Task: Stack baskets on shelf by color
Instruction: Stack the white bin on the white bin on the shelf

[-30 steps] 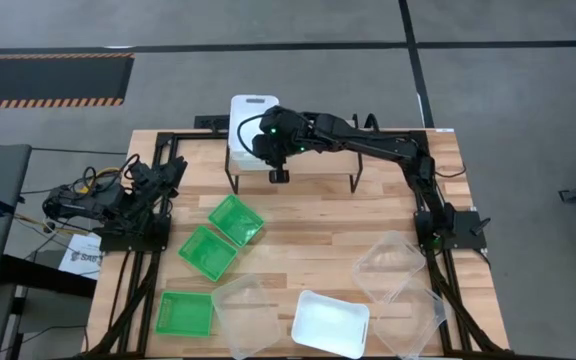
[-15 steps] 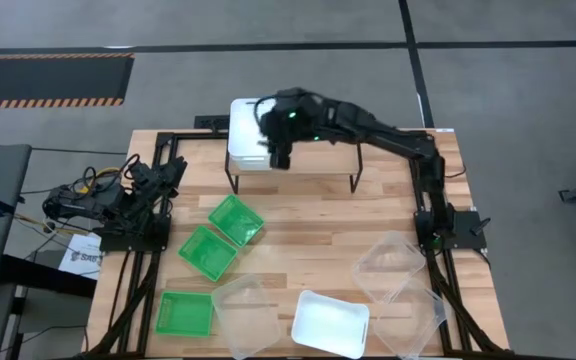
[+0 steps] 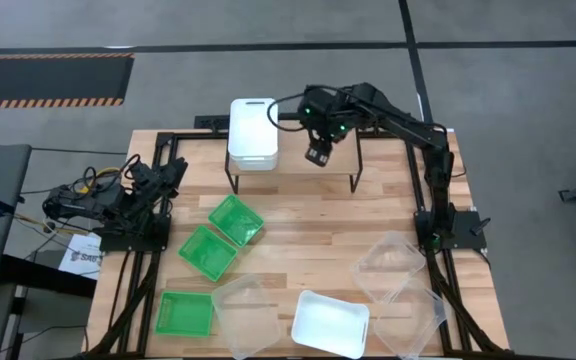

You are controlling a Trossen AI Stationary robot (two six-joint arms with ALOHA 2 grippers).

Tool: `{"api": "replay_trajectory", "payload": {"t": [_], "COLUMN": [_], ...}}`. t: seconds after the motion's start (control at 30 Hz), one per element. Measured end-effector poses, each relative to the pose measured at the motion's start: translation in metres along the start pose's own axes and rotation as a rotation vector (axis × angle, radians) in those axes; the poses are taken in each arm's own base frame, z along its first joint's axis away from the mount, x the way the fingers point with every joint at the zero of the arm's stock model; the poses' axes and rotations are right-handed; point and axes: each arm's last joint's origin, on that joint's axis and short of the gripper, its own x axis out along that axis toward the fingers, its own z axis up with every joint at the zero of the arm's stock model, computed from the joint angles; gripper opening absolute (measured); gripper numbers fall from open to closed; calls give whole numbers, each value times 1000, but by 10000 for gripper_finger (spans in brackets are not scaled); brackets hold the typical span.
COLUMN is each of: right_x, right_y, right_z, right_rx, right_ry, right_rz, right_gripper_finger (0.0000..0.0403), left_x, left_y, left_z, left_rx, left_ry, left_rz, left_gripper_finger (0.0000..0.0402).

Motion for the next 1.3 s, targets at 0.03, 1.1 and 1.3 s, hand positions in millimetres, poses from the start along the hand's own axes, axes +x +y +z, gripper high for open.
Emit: {"api": "replay_trajectory", "payload": {"t": [0.03,1.1,1.3], "right_x": [-1,-3,10], "right_y": [4,103,114], "right_z": [-2,-168,-181], "right_rx": [-1,339,352], "right_ry": [12,-18,-18], "right_rz": [3,102,126], "right_gripper_finger": [231,230,230], "left_x": [0,0,0], "left_y": [0,5,5], "left_z": [0,-1,-1], "left_rx": [4,33,29], "left_ry": [1,-15,-29], "left_rz": [2,41,44], "left_gripper_finger": [185,185,185]}}
